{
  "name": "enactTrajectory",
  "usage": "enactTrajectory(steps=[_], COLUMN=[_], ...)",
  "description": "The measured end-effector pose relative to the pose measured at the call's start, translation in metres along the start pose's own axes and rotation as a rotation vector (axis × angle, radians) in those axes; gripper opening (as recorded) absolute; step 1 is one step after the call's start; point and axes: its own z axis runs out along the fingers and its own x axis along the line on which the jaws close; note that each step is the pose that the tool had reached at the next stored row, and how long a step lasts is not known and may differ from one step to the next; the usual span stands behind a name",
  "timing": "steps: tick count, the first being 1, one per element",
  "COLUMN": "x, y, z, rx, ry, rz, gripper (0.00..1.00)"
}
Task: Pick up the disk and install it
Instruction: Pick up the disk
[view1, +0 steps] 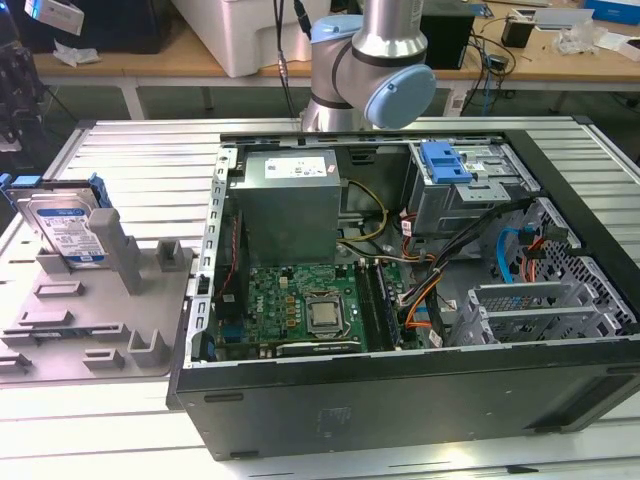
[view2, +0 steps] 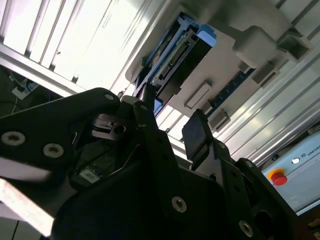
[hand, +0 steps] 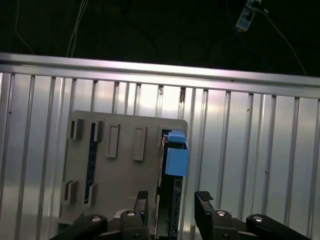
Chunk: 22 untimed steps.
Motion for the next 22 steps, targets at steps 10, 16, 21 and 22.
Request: enactTrajectory(steps=[10, 16, 21, 22], x=[-0.0008, -0.0014, -0.0017, -0.0021], y=[0.0063, 0.0099, 0.0108, 0.0127], z=[0.005, 0.0088, 0.0119, 0.0133], rx=[0.0028, 0.0055, 0.004, 0.0039], ry=[-0.0005, -0.0007, -0.0017, -0.0019], rz=[0.024, 0.043, 0.077, 0.082], gripper=[0.5, 0.5, 0.5, 0.5])
